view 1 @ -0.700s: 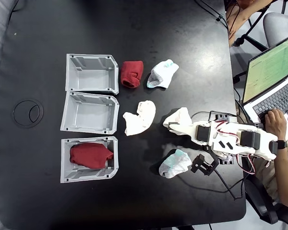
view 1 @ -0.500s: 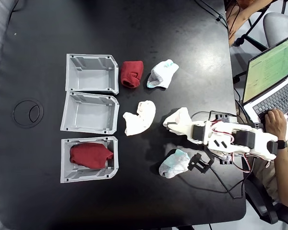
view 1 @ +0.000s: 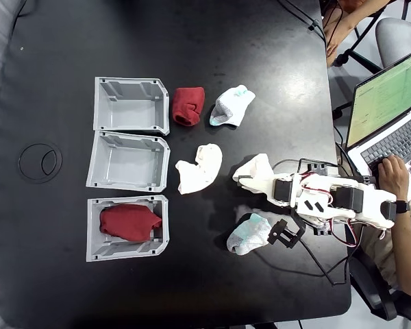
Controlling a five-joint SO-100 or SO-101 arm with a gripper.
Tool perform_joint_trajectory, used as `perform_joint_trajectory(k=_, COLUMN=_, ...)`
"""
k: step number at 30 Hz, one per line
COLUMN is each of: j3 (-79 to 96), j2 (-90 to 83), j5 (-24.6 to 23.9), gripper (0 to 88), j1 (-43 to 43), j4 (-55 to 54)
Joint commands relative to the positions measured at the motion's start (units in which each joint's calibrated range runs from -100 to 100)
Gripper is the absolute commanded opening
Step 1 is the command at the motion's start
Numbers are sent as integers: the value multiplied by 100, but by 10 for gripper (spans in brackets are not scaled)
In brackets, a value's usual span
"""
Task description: Put the sock in the container
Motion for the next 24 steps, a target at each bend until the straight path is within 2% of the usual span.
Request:
perform_joint_trajectory(k=1, j3=-37, j2=-25, j5=13, gripper=14, j1=41, j4=-99)
perform_joint_trajectory(k=15, j3=-569, j2=17, j5=13, gripper=13, j1=65, j4=-40)
perform_joint_trajectory(k=24, j3=-1867, j2=58, j5=13, gripper=12, j1=930, j4=89)
